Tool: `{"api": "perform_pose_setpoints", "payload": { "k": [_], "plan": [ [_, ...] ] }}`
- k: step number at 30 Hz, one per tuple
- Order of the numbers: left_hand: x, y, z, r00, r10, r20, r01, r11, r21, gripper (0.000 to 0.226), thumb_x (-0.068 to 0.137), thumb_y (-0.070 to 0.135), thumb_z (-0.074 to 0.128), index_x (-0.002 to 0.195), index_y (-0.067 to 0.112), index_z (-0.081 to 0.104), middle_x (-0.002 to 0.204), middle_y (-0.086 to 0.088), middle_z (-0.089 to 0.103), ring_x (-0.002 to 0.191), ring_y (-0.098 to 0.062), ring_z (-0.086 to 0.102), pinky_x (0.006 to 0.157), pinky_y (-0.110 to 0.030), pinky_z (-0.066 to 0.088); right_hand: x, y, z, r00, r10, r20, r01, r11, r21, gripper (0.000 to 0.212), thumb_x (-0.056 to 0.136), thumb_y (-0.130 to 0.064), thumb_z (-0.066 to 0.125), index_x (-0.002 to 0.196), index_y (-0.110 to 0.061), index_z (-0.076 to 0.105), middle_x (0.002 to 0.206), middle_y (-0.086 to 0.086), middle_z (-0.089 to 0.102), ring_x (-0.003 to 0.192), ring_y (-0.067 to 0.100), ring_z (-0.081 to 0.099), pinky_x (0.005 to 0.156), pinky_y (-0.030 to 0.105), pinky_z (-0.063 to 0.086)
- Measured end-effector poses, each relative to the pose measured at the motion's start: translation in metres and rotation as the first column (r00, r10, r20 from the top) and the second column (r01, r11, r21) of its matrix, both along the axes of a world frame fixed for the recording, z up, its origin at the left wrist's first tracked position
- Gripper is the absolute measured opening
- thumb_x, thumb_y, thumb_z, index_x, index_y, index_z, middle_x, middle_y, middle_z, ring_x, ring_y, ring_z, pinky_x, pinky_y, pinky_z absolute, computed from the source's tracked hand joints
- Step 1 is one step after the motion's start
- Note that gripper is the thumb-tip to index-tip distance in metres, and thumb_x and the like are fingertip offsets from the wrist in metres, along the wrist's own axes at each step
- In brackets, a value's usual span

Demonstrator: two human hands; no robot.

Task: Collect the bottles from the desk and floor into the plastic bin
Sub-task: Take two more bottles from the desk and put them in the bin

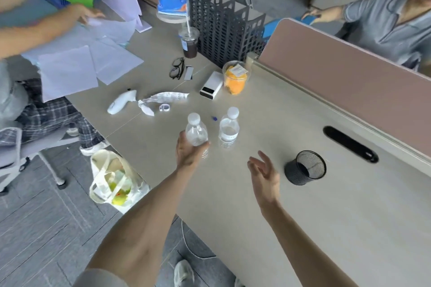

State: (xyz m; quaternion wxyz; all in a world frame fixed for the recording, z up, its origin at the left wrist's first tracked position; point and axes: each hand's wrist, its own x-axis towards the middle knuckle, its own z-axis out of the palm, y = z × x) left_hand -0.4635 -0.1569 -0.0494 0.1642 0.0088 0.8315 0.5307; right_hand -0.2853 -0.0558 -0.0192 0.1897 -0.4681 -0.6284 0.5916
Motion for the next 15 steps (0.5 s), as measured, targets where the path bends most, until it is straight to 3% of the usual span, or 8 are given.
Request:
{"api": "perform_pose_setpoints", "payload": {
  "k": [6, 9, 12, 15],
  "plan": [
    [0.008, -0.024, 0.008, 0.999, -0.025, -0.038, 0.026, 0.999, 0.022, 0.041, 0.064, 0.038, 0.078, 0.097, 0.023, 0.059, 0.097, 0.0, 0.061, 0.09, -0.016, 0.062, 0.076, -0.03, 0.05, -0.004, -0.003, -0.007, 0.997, 0.068, 0.038, -0.068, 0.998, 0.007, 0.039, 0.094, -0.014, 0.06, 0.133, -0.017, 0.057, 0.122, 0.002, 0.068, 0.101, 0.013, 0.064, 0.073, 0.011, 0.045],
    [0.025, -0.042, 0.014, 0.999, 0.004, 0.039, -0.008, 0.996, 0.088, 0.038, 0.068, 0.029, 0.077, 0.099, 0.025, 0.056, 0.093, 0.004, 0.066, 0.084, -0.012, 0.065, 0.069, -0.024, 0.05, -0.015, -0.001, -0.011, 0.993, 0.106, 0.054, -0.107, 0.994, 0.019, 0.042, 0.093, -0.018, 0.062, 0.134, -0.016, 0.056, 0.124, 0.001, 0.066, 0.104, 0.012, 0.063, 0.071, 0.005, 0.044],
    [0.046, -0.06, 0.013, 0.993, 0.051, 0.104, -0.064, 0.99, 0.128, 0.048, 0.06, 0.036, 0.074, 0.104, 0.026, 0.056, 0.094, 0.003, 0.069, 0.086, -0.017, 0.067, 0.074, -0.034, 0.055, -0.036, 0.002, -0.02, 0.991, 0.121, 0.052, -0.124, 0.99, 0.063, 0.057, 0.088, -0.025, 0.071, 0.14, -0.017, 0.048, 0.127, 0.0, 0.061, 0.117, 0.015, 0.058, 0.088, 0.019, 0.045],
    [0.062, -0.074, 0.011, 0.99, 0.071, 0.126, -0.086, 0.989, 0.123, 0.051, 0.059, 0.039, 0.072, 0.106, 0.028, 0.055, 0.095, 0.002, 0.069, 0.088, -0.02, 0.067, 0.076, -0.039, 0.057, -0.063, 0.008, -0.029, 0.989, 0.128, 0.078, -0.135, 0.987, 0.092, 0.087, 0.078, -0.034, 0.081, 0.149, -0.018, 0.033, 0.14, 0.001, 0.051, 0.13, 0.016, 0.047, 0.105, 0.03, 0.041]
  ]
}}
